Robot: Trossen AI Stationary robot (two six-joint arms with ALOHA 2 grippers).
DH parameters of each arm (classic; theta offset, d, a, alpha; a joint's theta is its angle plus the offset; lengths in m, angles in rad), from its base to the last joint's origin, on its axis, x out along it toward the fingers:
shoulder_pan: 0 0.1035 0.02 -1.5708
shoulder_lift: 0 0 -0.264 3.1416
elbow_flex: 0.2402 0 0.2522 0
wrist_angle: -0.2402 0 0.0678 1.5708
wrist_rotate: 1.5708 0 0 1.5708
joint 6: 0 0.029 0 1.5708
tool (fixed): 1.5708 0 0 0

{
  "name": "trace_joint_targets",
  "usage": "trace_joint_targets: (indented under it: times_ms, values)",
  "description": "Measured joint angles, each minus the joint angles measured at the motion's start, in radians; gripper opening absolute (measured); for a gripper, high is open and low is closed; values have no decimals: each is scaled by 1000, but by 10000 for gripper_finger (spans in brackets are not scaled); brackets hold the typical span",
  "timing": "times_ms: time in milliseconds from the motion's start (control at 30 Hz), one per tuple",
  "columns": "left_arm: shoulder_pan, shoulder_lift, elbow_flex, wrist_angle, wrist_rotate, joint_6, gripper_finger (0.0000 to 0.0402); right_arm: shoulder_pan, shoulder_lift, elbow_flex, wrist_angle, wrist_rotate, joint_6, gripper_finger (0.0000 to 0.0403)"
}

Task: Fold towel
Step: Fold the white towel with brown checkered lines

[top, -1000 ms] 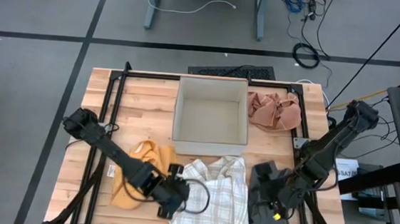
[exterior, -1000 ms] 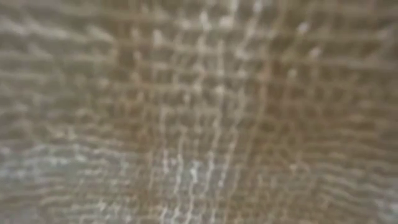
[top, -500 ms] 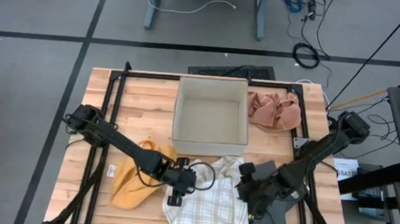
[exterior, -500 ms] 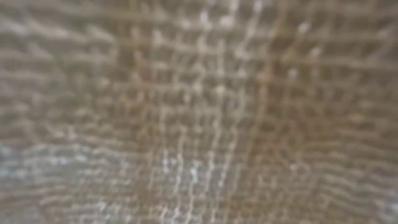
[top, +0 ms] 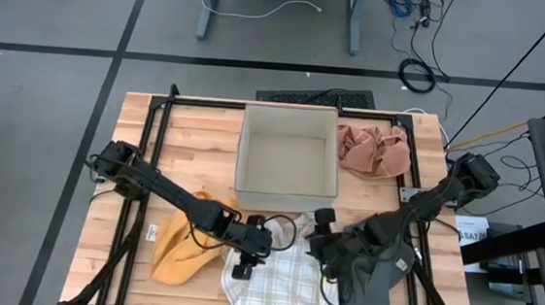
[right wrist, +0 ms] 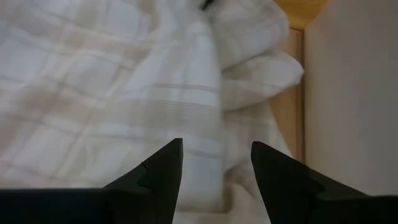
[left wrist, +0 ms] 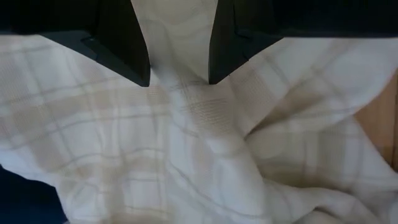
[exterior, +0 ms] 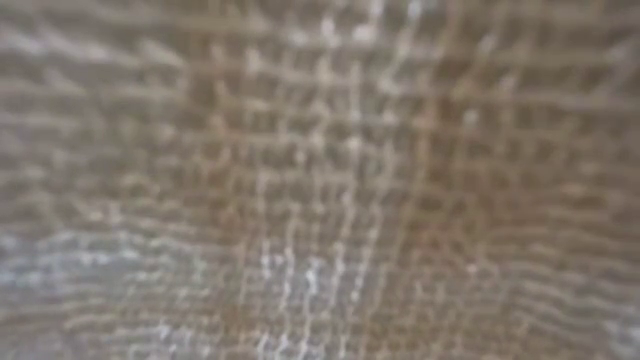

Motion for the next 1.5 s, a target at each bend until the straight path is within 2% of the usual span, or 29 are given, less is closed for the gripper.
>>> trace_joint_targets:
  times_ms: [200, 400, 500, 700, 767, 900, 1100, 1200, 1300, 1500]
  values:
    - [1, 52, 0, 2, -7, -4, 170, -55, 0, -91, 130, -100, -2, 180]
    - [22, 75, 0, 0, -30, -8, 162, -74, 0, -113, 152, -132, -7, 169]
    - [30, 75, 0, 2, -34, 0, 135, -79, 0, -113, 180, -189, -28, 135]
    - [33, 75, 3, 2, -27, 30, 56, -83, 14, -113, 196, -257, -63, 22]
    - [33, 73, 3, -4, -25, 32, 33, -83, 16, -113, 194, -260, -76, 7]
    - [33, 48, 4, -20, -24, 44, 7, -83, -2, -109, 175, -262, -79, 6]
    - [28, -33, 98, -156, -64, 111, 4, -77, -95, 5, -37, -261, -111, 2]
    - [22, -73, 199, -267, -136, 174, 3, -70, -158, 107, -183, -259, -147, 2]
    - [18, -89, 339, -457, -237, 234, 3, -70, -214, 241, -340, -251, -202, 1]
    - [14, -93, 650, -742, -493, 342, 2, -70, -258, 585, -705, -28, -287, 1]
